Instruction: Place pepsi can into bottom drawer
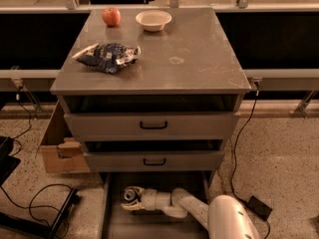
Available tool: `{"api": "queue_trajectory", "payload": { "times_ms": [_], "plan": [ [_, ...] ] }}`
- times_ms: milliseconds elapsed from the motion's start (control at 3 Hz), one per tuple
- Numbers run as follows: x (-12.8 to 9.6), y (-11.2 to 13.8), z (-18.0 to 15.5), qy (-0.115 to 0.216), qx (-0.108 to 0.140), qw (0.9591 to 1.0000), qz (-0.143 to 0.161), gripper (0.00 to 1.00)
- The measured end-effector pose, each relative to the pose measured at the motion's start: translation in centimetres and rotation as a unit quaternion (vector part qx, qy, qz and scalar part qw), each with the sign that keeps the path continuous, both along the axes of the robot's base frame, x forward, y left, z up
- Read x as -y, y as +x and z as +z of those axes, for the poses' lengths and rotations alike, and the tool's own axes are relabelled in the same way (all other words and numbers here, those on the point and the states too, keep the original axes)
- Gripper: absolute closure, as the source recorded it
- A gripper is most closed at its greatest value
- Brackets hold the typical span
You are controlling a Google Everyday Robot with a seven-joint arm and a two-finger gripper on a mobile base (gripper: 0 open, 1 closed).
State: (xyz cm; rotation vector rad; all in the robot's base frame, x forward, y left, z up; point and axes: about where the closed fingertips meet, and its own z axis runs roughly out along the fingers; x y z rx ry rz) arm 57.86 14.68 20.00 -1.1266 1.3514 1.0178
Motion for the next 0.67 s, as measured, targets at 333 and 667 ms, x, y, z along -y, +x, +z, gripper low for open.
{"api": "queue_trajectory", "payload": {
  "times_ms": [333, 667],
  "plan": [
    [-0.22, -0.08, 0.03, 0.001, 0.000, 1.0000, 0.001, 0.36],
    [-0.54, -0.20, 0.08, 0.002, -0.001, 1.0000, 0.004, 0.03]
  ]
}}
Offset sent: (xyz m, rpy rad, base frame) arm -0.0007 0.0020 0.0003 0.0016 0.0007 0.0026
